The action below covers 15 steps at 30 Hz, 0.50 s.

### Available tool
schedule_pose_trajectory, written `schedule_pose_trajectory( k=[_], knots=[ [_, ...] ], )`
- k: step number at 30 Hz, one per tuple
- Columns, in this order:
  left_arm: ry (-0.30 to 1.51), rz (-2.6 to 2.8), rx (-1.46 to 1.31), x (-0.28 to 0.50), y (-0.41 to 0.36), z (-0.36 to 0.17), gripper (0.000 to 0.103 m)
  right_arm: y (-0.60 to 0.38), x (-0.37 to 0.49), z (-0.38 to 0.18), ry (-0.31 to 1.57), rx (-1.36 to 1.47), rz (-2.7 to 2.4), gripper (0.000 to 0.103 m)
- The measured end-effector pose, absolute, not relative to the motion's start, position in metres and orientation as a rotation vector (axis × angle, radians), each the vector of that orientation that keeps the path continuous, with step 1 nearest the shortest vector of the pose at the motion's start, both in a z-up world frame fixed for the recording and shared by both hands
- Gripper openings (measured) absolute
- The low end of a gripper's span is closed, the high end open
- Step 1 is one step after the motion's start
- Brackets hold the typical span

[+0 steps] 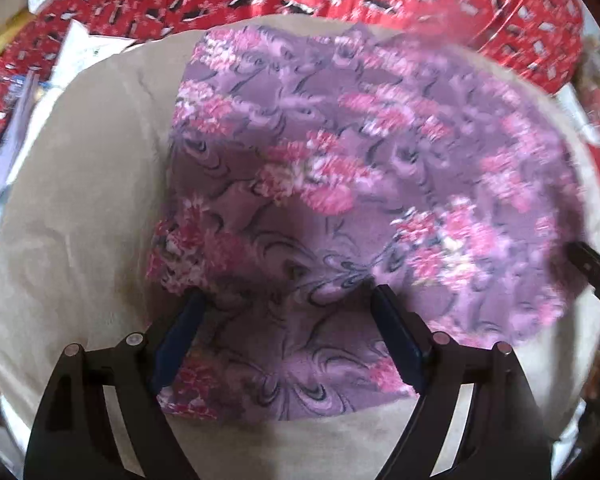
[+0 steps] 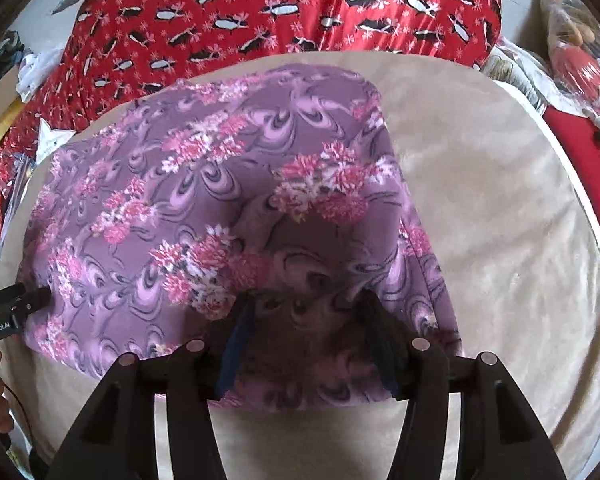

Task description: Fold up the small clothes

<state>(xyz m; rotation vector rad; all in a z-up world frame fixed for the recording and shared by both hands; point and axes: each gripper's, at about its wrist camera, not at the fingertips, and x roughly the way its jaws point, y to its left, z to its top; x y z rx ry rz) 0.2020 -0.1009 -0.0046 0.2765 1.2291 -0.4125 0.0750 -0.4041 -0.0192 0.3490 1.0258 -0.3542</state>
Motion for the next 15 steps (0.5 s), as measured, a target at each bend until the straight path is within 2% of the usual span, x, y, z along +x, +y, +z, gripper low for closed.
schedule_pose_trajectory(
  k=[3, 7, 11, 15],
  knots=[
    [1.214, -0.43, 0.152, 0.231, -0.075, 0.019, 0.085, -0.41, 0.076, -0.003, 0.956, 0.352, -0.345, 0.057],
    [1.264, -0.403, -0.048, 0.288, -0.036, 0.029, 0.085, -0.422, 0.089, -0.002, 0.957, 0.335, -0.341, 0.057],
    [1.39, -0.434, -0.183, 0.315, -0.026, 0.001, 0.085, -0.428, 0.095, -0.015, 0.976, 0.361, -0.341, 0.057],
    [1.47, -0.504, -0.162, 0.304, -0.049, -0.026, 0.086, -0.424, 0.095, -0.018, 0.964, 0.338, -0.335, 0.059]
  ],
)
